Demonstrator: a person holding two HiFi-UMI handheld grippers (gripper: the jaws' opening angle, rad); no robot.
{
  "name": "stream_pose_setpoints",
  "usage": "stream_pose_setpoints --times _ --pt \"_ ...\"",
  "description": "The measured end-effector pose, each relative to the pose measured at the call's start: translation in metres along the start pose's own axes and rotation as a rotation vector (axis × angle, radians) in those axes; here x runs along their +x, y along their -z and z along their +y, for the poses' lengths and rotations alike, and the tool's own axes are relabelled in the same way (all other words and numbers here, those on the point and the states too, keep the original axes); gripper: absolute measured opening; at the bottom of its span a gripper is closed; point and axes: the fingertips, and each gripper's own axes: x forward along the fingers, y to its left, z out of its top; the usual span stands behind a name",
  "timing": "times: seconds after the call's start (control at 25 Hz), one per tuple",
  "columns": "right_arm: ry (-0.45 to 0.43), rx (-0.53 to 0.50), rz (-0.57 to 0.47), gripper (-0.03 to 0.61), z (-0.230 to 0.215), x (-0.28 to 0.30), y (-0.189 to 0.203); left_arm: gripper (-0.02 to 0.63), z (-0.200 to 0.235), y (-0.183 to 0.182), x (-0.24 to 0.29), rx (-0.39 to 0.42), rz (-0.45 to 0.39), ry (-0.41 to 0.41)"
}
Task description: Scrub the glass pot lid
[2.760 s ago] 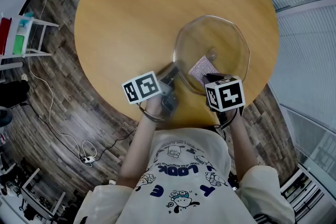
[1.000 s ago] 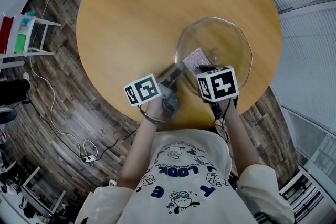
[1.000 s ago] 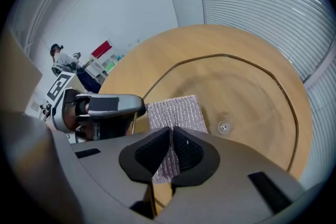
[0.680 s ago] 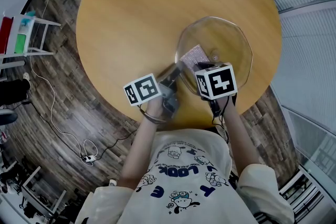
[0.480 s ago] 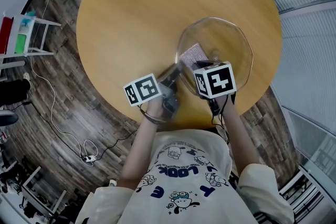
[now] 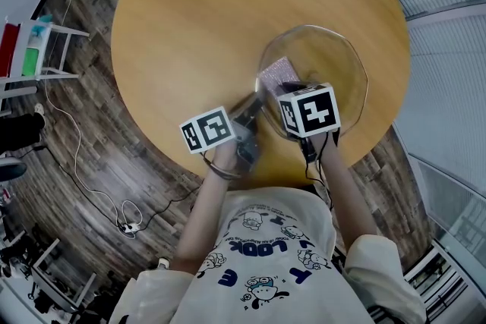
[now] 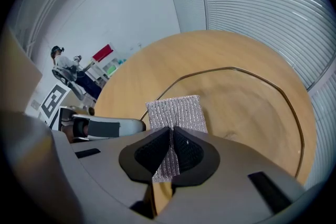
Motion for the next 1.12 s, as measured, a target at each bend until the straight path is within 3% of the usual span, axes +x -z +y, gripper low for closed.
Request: stream_pose_setpoints --times 1.12 --pt "0.04 0.05 -0.103 0.043 -0.027 0.009 -0.029 0.073 -0.001 -0.001 -0.001 0.037 0.011 -0.015"
